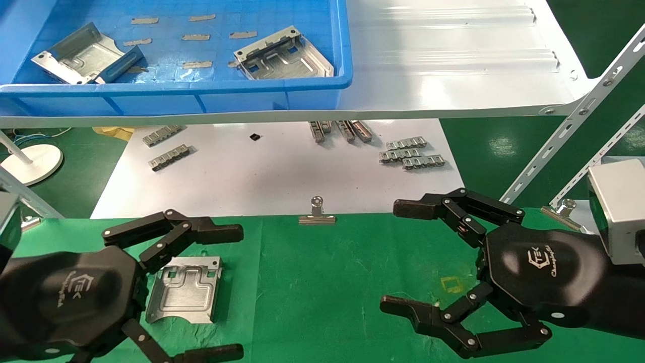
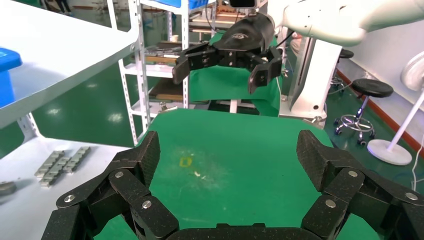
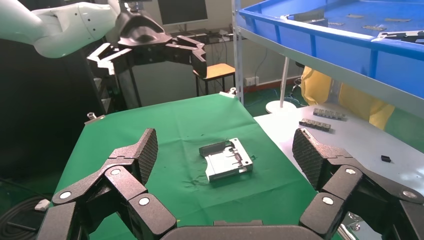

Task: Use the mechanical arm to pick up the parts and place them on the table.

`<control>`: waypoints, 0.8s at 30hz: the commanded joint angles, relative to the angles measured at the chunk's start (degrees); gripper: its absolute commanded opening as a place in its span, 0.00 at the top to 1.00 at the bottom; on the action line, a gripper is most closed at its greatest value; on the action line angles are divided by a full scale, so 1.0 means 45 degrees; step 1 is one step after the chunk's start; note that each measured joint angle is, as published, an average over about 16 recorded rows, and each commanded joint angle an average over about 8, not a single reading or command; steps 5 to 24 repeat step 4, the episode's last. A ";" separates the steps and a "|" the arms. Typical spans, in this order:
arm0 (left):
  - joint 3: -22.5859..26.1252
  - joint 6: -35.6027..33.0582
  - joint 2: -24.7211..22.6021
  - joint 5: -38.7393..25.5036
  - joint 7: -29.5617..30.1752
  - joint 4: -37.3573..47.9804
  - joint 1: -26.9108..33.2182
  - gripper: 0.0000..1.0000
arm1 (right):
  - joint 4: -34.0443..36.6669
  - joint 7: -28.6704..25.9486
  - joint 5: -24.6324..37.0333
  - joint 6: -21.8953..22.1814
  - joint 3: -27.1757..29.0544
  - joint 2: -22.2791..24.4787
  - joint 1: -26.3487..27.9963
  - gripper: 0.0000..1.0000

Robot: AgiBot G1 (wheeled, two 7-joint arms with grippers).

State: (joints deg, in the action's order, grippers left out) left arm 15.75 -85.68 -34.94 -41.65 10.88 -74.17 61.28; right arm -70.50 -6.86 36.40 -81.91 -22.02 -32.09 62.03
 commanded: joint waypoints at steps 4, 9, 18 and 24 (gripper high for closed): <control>-0.0180 0.0035 0.0066 0.0137 0.0206 -0.0386 -0.0200 0.00 | 0.0001 0.0000 0.0000 0.0003 0.0000 0.0001 -0.0001 0.00; -0.0180 0.0035 0.0066 0.0137 0.0206 -0.0386 -0.0200 0.00 | 0.0001 0.0000 0.0000 0.0003 0.0000 0.0001 -0.0001 0.00; -0.0180 0.0035 0.0066 0.0137 0.0206 -0.0386 -0.0200 0.00 | 0.0001 0.0000 0.0000 0.0003 0.0000 0.0001 -0.0001 0.00; -0.0180 0.0035 0.0066 0.0137 0.0206 -0.0386 -0.0200 0.00 | 0.0001 0.0000 0.0000 0.0003 0.0000 0.0001 -0.0001 0.00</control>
